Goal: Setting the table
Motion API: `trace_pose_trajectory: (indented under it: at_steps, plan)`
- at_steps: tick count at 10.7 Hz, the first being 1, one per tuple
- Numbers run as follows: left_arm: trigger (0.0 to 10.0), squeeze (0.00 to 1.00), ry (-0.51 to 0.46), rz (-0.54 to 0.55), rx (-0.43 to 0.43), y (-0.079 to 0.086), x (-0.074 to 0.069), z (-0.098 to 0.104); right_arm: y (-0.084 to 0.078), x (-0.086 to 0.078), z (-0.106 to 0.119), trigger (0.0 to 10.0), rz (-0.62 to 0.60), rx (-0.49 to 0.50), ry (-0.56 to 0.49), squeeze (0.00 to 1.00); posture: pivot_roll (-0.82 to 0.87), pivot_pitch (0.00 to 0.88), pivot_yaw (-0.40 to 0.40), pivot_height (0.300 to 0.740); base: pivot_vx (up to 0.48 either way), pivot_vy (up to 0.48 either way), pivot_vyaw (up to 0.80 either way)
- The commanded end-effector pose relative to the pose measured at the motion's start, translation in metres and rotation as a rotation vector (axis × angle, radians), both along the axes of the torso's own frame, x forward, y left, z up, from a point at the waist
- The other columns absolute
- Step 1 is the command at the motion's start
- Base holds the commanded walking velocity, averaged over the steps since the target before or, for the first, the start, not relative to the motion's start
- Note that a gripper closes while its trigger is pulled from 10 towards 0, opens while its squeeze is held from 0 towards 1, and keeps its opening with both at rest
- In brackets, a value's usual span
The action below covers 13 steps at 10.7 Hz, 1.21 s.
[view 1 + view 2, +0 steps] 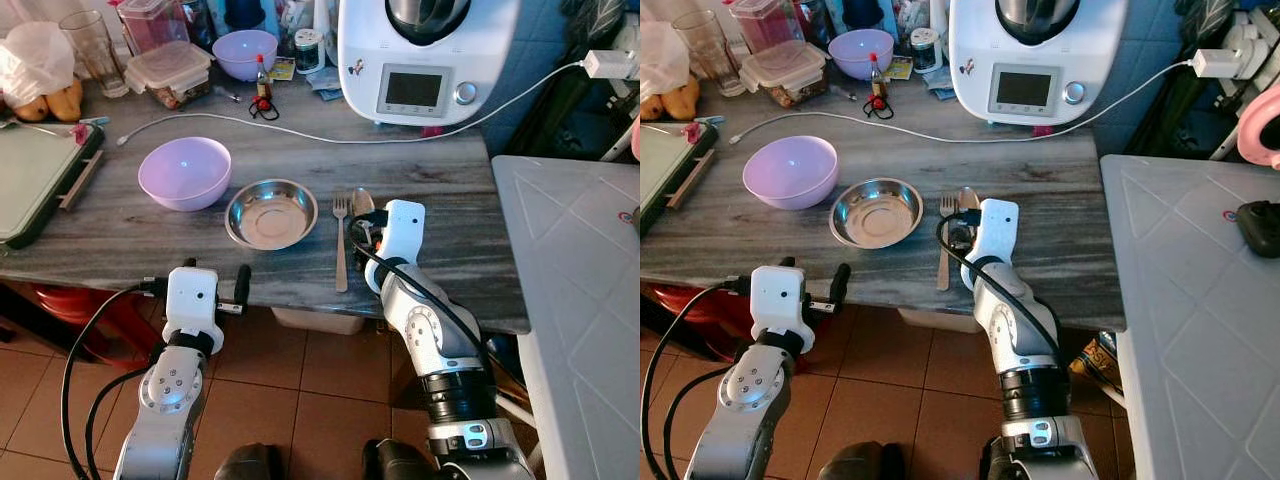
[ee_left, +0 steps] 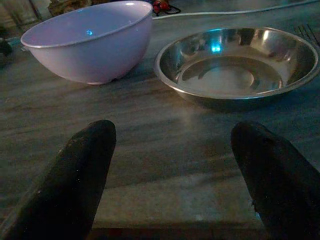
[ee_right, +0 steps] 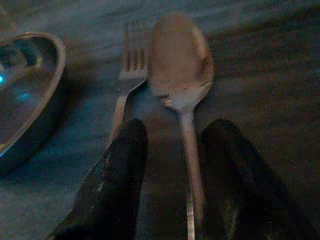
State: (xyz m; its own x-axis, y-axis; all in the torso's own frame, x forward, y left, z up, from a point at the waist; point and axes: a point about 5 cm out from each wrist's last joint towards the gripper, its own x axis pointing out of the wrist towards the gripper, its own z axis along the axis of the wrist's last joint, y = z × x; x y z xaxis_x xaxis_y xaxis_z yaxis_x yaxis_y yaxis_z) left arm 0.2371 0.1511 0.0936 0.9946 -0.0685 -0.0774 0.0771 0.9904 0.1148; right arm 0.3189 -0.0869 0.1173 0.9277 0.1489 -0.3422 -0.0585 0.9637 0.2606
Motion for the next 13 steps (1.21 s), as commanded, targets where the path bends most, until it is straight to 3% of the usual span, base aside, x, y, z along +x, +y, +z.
trace_pose_trajectory:
  at_steps: [1, 3, 4, 9, 13]
  plan:
    - [10.0, 0.0, 0.009, 0.0, 0.004, 0.003, 0.0, -0.003, -0.009, 0.0, 0.007, 10.0, -0.038, 0.017, -0.041, 1.0, -0.01, 0.1, 0.045, 0.74, 0.0, 0.0, 0.0]
    - [10.0, 0.0, -0.003, 0.002, 0.002, 0.004, 0.0, 0.0, -0.024, -0.001, 0.021, 10.0, -0.059, 0.013, -0.136, 1.0, -0.01, 0.094, 0.046, 0.74, 0.0, 0.0, 0.0]
    - [10.0, 0.0, -0.006, 0.002, 0.001, 0.004, 0.001, 0.0, -0.034, -0.007, 0.021, 10.0, -0.069, 0.009, -0.135, 1.0, -0.01, 0.093, 0.046, 0.74, 0.0, 0.0, 0.0]
    - [10.0, 0.0, -0.014, -0.009, 0.006, 0.006, 0.002, 0.001, -0.055, -0.056, 0.013, 10.0, 0.032, 0.038, -0.065, 1.0, -0.03, 0.084, 0.048, 0.74, 0.0, 0.0, 0.0]
    - [10.0, 0.0, -0.02, -0.01, 0.01, 0.006, 0.004, 0.002, -0.039, -0.066, 0.011, 10.0, 0.261, 0.128, -0.04, 1.0, -0.03, 0.082, 0.052, 0.74, 0.0, 0.0, 0.0]
